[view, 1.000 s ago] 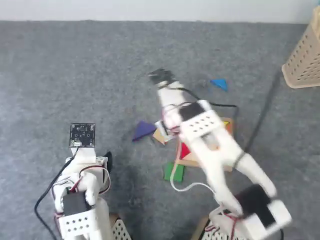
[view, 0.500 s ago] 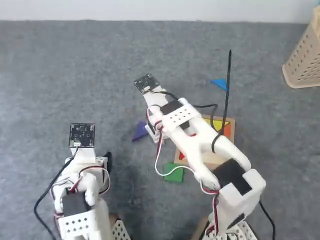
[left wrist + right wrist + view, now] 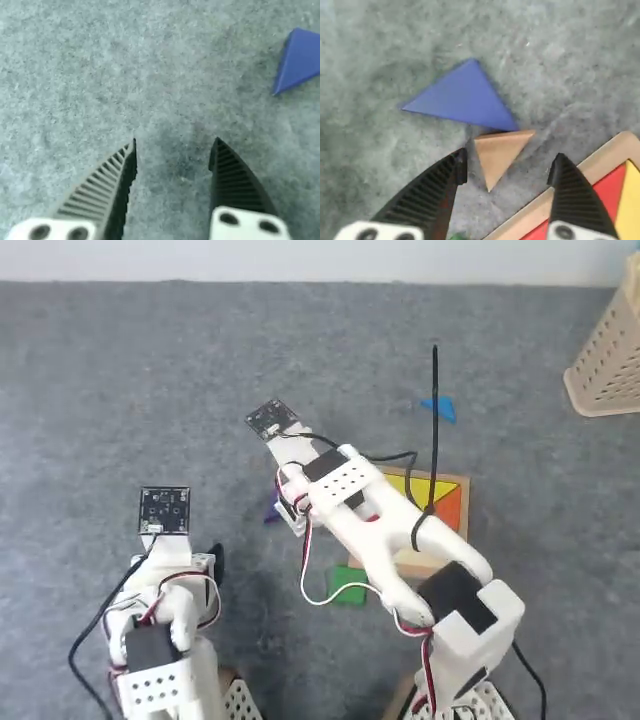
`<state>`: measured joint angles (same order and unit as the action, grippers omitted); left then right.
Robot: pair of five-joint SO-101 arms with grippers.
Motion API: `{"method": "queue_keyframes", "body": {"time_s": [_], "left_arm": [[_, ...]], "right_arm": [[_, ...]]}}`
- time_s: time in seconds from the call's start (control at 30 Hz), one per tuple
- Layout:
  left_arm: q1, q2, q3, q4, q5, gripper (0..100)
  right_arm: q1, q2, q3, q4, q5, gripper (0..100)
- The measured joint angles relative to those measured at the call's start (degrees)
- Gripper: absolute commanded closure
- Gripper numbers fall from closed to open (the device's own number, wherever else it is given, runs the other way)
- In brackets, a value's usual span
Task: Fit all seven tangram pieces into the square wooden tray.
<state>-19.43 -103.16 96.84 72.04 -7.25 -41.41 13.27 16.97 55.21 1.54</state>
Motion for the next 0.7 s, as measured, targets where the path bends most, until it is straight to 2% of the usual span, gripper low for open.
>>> {"method": "queue_keyframes", "body": {"time_s": [0.1, 0.3, 0.7], "left_arm": [[0.0, 0.0, 0.0, 0.0, 0.0, 77], [0.0, 0.0, 0.0, 0.0, 0.0, 77], [0.0, 0.0, 0.0, 0.0, 0.0, 77]], "right_arm": [[0.2, 3.7, 0.0, -1.1, 0.0, 74.0], [0.4, 4.7, -0.1, -1.8, 0.0, 86.1], [1.0, 1.0, 1.5, -1.8, 0.0, 94.8]]}}
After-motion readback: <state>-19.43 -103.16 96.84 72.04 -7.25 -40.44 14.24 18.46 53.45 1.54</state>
